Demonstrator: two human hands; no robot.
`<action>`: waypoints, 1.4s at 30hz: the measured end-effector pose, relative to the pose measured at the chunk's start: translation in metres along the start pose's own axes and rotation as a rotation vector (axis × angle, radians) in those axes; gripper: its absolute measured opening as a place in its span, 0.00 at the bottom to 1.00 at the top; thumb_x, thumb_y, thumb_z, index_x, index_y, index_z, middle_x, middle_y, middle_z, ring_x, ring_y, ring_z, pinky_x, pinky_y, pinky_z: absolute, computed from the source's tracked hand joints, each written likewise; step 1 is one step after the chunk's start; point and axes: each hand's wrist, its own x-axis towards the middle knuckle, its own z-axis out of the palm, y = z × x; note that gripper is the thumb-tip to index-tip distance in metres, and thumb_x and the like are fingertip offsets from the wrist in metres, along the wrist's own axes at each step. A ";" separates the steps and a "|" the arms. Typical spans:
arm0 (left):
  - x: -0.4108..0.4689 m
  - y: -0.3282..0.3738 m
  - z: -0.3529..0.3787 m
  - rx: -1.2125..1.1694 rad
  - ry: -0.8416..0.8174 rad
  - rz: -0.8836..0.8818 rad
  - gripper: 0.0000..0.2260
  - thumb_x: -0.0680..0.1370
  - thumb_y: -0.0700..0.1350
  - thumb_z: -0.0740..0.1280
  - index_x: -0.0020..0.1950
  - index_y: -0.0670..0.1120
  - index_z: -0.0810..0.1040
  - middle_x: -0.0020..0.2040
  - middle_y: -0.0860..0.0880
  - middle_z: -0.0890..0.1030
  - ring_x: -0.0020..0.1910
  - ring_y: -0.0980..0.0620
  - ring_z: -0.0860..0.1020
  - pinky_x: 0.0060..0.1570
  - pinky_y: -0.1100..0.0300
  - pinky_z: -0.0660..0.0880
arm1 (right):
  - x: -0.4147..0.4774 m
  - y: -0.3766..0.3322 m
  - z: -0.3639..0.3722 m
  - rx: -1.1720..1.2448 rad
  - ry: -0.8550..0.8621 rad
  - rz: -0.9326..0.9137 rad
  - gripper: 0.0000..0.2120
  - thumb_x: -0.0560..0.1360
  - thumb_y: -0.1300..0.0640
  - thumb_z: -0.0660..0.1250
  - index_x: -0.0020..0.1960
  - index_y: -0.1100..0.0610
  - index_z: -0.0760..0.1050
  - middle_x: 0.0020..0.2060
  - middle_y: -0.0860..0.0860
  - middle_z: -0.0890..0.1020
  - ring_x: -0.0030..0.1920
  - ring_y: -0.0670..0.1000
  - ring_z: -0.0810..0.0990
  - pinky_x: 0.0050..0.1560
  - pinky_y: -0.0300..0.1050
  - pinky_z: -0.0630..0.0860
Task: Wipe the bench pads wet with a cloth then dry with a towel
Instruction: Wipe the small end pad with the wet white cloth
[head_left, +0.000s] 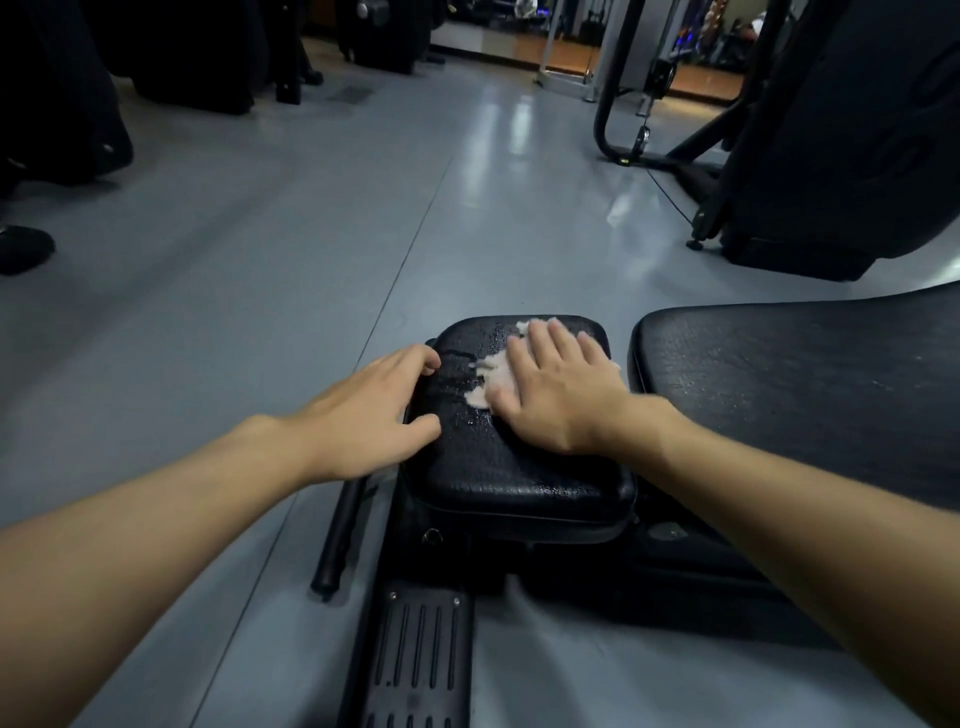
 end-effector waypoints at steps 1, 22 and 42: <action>-0.002 0.000 -0.001 -0.013 0.004 -0.001 0.22 0.79 0.47 0.64 0.71 0.49 0.64 0.71 0.51 0.70 0.70 0.54 0.67 0.58 0.64 0.61 | -0.019 -0.005 -0.001 -0.008 -0.002 -0.039 0.46 0.69 0.36 0.30 0.81 0.57 0.49 0.81 0.59 0.49 0.80 0.59 0.45 0.78 0.60 0.46; -0.034 -0.011 0.006 -0.024 -0.012 -0.002 0.41 0.68 0.69 0.72 0.73 0.52 0.64 0.72 0.57 0.68 0.68 0.54 0.72 0.67 0.54 0.69 | 0.039 -0.023 0.000 -0.017 -0.030 -0.051 0.34 0.80 0.38 0.41 0.80 0.55 0.53 0.80 0.57 0.53 0.80 0.57 0.48 0.78 0.59 0.47; -0.043 -0.013 0.013 -0.055 0.026 -0.080 0.46 0.65 0.63 0.78 0.72 0.47 0.58 0.72 0.50 0.66 0.71 0.49 0.67 0.68 0.53 0.67 | 0.085 -0.047 -0.001 -0.021 -0.086 -0.090 0.30 0.79 0.37 0.43 0.77 0.47 0.60 0.79 0.54 0.58 0.79 0.55 0.51 0.76 0.60 0.48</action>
